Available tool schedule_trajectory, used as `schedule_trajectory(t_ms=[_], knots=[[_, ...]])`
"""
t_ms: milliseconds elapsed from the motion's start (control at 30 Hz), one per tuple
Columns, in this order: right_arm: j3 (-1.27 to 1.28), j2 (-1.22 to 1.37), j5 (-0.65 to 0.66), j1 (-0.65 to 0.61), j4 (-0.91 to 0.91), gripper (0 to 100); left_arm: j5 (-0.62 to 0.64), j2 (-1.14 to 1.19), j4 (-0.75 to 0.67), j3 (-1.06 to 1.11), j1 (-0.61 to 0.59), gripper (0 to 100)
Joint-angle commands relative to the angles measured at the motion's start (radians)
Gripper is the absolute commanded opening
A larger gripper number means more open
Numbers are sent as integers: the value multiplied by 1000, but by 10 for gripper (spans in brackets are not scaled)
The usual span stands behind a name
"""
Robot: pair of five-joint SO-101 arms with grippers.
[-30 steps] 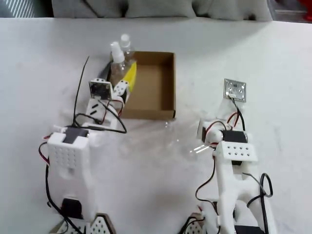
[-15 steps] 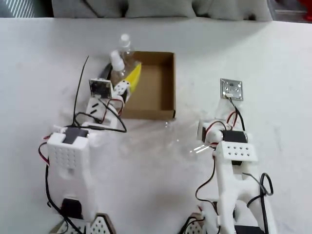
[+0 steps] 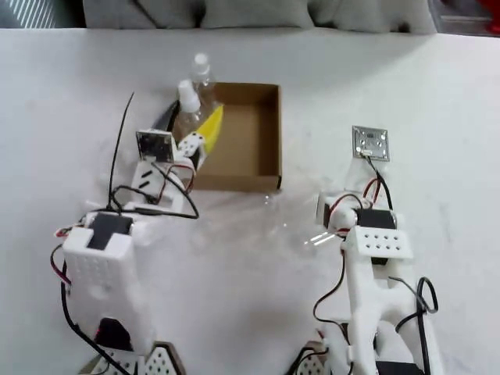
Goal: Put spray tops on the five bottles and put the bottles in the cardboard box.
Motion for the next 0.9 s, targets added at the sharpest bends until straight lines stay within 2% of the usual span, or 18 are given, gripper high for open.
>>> schedule_trajectory(t_ms=[0,167,400,700,867], knots=[[-6,-21,14,4,-16,21,8,-119,87,2,-7,310],[-5,-21,14,4,-16,21,8,-189,137,35,-12,309],[-5,-21,14,4,-16,21,2,-420,173,215,-4,309],[-5,-19,14,4,-16,21,-3,-809,554,356,-10,308],[-5,-19,14,4,-16,21,-87,-1020,769,425,-13,308]])
